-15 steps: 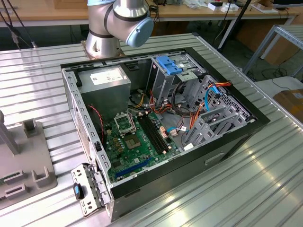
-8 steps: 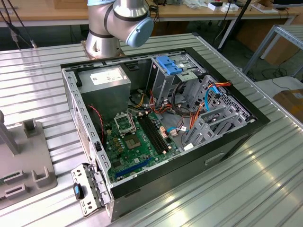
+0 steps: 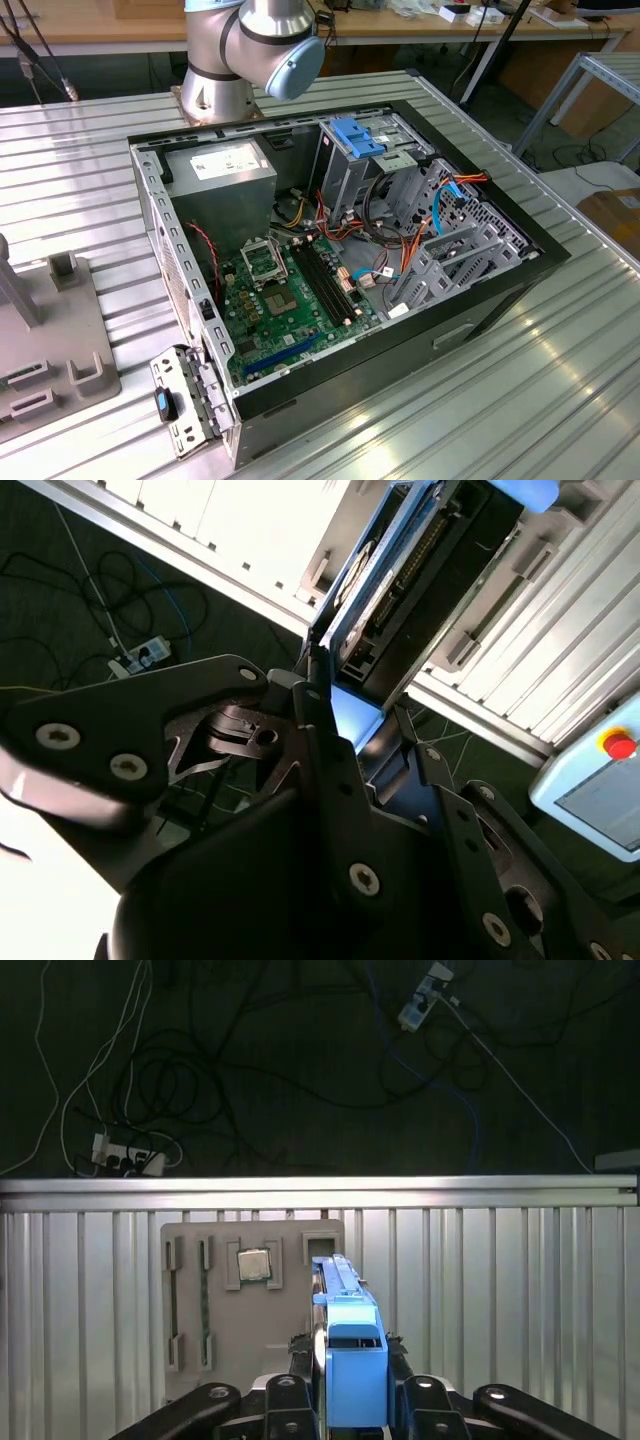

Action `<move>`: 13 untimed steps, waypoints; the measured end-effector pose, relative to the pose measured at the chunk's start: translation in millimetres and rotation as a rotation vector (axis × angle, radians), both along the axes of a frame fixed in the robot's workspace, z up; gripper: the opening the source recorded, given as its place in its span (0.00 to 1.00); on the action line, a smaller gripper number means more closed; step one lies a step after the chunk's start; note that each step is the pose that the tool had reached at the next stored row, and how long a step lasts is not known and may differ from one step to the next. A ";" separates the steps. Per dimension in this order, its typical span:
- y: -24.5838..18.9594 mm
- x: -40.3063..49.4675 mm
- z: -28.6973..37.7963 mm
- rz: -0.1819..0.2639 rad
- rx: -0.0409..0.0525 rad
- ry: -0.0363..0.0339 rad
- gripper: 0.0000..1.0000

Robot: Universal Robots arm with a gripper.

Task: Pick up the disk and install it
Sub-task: 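Pick up the disk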

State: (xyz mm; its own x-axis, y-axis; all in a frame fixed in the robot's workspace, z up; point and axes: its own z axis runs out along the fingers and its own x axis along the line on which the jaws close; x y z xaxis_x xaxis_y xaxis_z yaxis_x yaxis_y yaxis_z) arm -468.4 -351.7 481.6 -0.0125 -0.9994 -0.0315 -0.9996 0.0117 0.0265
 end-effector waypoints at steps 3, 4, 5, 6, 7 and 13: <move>0.0 0.1 10.2 0.000 -0.0001 0.0001 0.37; 0.0 0.0 14.2 0.000 -0.0001 0.0001 0.37; 0.0 0.0 16.8 0.000 -0.0001 0.0001 0.37; 0.0 0.0 18.9 0.000 -0.0001 0.0001 0.37; 0.0 0.0 21.4 0.000 -0.0001 0.0001 0.37; 0.0 0.0 27.4 0.000 0.0000 0.0000 0.37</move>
State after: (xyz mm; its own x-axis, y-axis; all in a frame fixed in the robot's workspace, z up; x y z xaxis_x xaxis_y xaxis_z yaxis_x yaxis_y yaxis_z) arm -468.4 -351.7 509.1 -0.0126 -0.9994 -0.0315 -0.9996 0.0117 0.0265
